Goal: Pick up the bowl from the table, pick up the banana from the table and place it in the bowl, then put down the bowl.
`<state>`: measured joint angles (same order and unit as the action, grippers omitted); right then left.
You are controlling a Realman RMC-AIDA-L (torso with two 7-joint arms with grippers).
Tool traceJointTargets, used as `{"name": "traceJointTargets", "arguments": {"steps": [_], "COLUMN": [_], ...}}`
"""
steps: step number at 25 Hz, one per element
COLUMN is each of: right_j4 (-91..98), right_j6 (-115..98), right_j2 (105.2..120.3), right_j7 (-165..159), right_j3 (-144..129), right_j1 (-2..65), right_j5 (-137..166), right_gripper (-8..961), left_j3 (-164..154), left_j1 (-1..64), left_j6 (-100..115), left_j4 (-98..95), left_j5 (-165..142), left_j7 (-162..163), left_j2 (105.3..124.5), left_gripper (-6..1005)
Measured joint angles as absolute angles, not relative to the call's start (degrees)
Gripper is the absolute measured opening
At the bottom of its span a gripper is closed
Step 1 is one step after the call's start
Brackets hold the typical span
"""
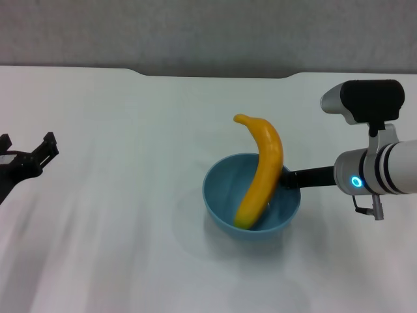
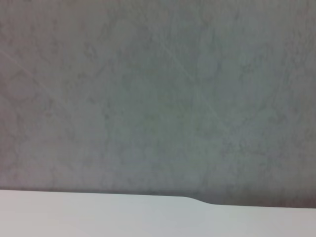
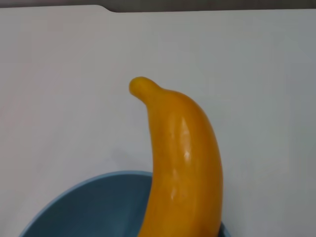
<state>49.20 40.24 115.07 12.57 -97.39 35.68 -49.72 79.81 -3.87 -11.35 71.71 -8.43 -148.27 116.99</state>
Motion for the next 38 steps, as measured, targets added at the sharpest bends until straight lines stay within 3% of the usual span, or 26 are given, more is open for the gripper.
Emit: {"name": "traceJointTargets", "arguments": {"steps": [9,16,23,31,38], "right_j4": [48.64,52.78,65.78,73.95,73.0], "right_j6": [39.48,38.22,37.87,28.23,8.14], "right_j2": [115.14,115.13,114.85,114.88,114.86], "right_j7": [12.57,13.3,15.67,24.64,27.71], "right_j3": [-97.48,-98.94,-98.07,-97.97,-103.71], "right_j1": [35.58,32.99,23.62,13.63,7.54], "right_j5": [-49.76,-49.67,-49.12,-49.32,-49.62], "right_gripper": [46,247,527,844,857], "left_j3": [79.81,79.81,80.6,81.59,84.28], "left_j1": [-4.07,-4.31,-5.84,-6.27,0.36], "left_j6": [-11.34,-11.33,-14.28,-31.9,-56.2], "left_j4": [71.71,71.72,71.69,62.72,40.41], "left_j5": [-8.43,-8.43,-8.44,-8.37,-3.58], "left_j7": [-148.27,-148.27,-147.11,-147.37,-150.55], "left_j2": [116.98,116.98,116.98,117.05,117.13], "left_gripper": [866,866,865,864,863]}}
